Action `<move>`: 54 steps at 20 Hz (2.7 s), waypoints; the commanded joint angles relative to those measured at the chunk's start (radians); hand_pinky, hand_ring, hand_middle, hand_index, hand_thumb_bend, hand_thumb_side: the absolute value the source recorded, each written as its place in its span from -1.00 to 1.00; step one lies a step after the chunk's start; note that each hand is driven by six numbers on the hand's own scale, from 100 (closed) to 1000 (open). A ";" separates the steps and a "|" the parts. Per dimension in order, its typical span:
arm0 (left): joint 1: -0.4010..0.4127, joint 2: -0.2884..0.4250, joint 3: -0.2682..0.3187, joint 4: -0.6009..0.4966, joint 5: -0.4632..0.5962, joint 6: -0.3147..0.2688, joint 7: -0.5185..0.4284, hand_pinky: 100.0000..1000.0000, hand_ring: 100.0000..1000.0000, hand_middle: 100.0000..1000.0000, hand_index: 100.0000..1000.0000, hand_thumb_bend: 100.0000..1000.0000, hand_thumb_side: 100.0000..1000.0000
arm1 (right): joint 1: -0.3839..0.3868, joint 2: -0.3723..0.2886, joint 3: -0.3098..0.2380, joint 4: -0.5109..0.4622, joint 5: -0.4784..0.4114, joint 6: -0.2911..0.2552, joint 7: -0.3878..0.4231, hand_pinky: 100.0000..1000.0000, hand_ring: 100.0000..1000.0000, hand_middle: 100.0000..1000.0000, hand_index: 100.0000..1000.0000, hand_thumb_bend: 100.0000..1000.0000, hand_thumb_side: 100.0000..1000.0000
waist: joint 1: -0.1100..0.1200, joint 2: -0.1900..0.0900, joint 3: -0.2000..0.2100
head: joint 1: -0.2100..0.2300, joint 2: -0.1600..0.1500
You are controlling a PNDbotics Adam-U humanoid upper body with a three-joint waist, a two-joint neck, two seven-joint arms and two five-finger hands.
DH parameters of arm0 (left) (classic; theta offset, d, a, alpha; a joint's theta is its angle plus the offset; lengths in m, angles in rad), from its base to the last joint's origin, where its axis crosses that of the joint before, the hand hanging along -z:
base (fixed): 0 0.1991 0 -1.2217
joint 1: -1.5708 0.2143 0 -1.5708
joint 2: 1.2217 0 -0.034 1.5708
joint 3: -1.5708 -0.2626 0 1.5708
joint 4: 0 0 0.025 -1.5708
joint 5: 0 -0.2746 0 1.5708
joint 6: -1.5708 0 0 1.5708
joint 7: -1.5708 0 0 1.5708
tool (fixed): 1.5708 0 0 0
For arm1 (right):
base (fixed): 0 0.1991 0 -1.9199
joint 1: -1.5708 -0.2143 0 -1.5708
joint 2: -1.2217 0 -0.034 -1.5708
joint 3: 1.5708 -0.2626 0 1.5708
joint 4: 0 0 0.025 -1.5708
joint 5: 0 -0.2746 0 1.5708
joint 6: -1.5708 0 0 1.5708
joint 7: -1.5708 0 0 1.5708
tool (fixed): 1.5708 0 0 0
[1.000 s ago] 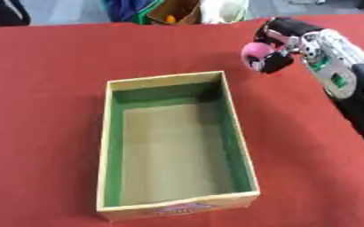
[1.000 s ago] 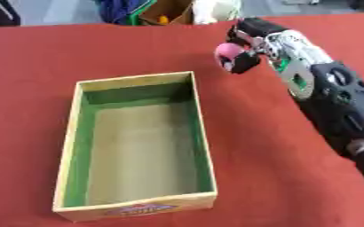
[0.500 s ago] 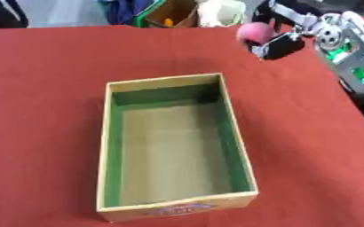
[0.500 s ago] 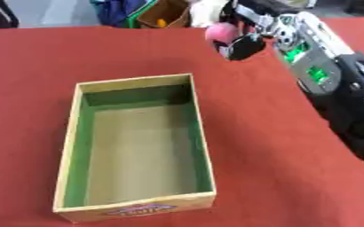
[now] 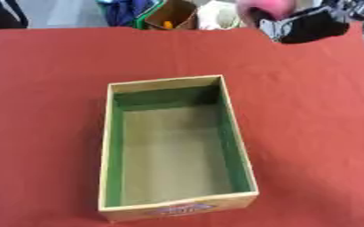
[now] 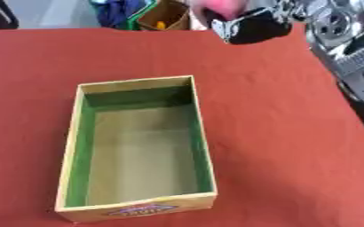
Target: Pick up objects on the table and place them in the box.
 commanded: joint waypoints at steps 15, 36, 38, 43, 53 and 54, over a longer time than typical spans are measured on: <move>-0.017 0.018 0.001 -0.020 -0.004 -0.002 -0.002 -0.38 -0.44 -0.38 -0.08 -1.00 -0.19 | 0.004 0.023 0.187 -0.023 -0.003 -0.166 0.038 -0.18 0.05 -0.40 -0.14 -1.00 -1.00 | -0.003 -0.031 0.009 | 0.020 -0.016; -0.018 0.016 -0.007 -0.020 0.002 -0.001 -0.010 -0.39 -0.44 -0.39 -0.08 -1.00 -0.19 | 0.005 0.120 0.444 -0.023 0.120 -0.075 0.272 -0.02 0.27 0.01 0.31 -1.00 -0.92 | -0.003 -0.029 0.023 | -0.005 -0.010; -0.019 0.016 -0.007 -0.020 0.002 -0.001 -0.010 -0.39 -0.44 -0.39 -0.08 -1.00 -0.19 | 0.004 0.120 0.442 -0.023 0.127 -0.090 0.301 0.10 0.43 0.25 0.56 -1.00 -0.71 | -0.004 -0.029 0.023 | -0.004 -0.010; -0.019 0.016 -0.007 -0.020 0.002 -0.002 -0.010 -0.39 -0.44 -0.39 -0.08 -1.00 -0.19 | 0.001 0.118 0.419 -0.023 0.144 -0.118 0.380 0.27 0.57 0.49 0.81 -0.55 -0.39 | -0.005 -0.030 0.021 | -0.001 -0.012; -0.016 0.015 -0.003 -0.020 -0.001 -0.002 -0.006 -0.39 -0.44 -0.39 -0.08 -1.00 -0.19 | -0.010 0.125 0.290 -0.023 0.088 -0.129 0.302 0.23 0.55 0.44 0.80 -0.41 -0.22 | -0.002 -0.030 0.013 | 0.010 -0.011; -0.016 0.014 -0.003 -0.020 -0.001 -0.002 -0.005 -0.39 -0.44 -0.39 -0.08 -1.00 -0.19 | -0.011 0.125 0.266 -0.023 0.073 -0.131 0.279 0.22 0.54 0.44 0.79 -0.42 -0.20 | -0.002 -0.030 0.012 | 0.011 -0.011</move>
